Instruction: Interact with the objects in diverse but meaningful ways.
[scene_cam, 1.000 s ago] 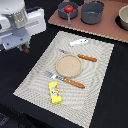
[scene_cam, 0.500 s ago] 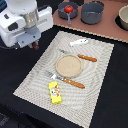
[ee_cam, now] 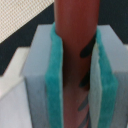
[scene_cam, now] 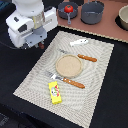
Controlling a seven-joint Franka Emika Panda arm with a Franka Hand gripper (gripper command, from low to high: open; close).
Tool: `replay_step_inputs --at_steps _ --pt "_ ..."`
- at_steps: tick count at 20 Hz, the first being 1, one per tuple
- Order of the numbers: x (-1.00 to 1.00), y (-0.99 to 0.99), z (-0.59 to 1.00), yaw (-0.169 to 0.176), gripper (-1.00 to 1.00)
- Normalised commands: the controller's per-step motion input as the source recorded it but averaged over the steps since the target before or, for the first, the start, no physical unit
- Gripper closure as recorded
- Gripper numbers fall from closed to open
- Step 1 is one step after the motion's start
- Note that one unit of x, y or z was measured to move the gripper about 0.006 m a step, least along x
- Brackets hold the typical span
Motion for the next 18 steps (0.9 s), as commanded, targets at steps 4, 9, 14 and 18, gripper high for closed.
replay_step_inputs --at_steps 4,9,14,18 --pt "-0.15 0.00 -0.39 0.048 1.00" --pt "-0.06 0.04 -0.26 0.053 1.00" --pt "-0.01 0.07 0.10 0.032 -1.00" --pt "0.07 0.17 0.38 0.031 -1.00"
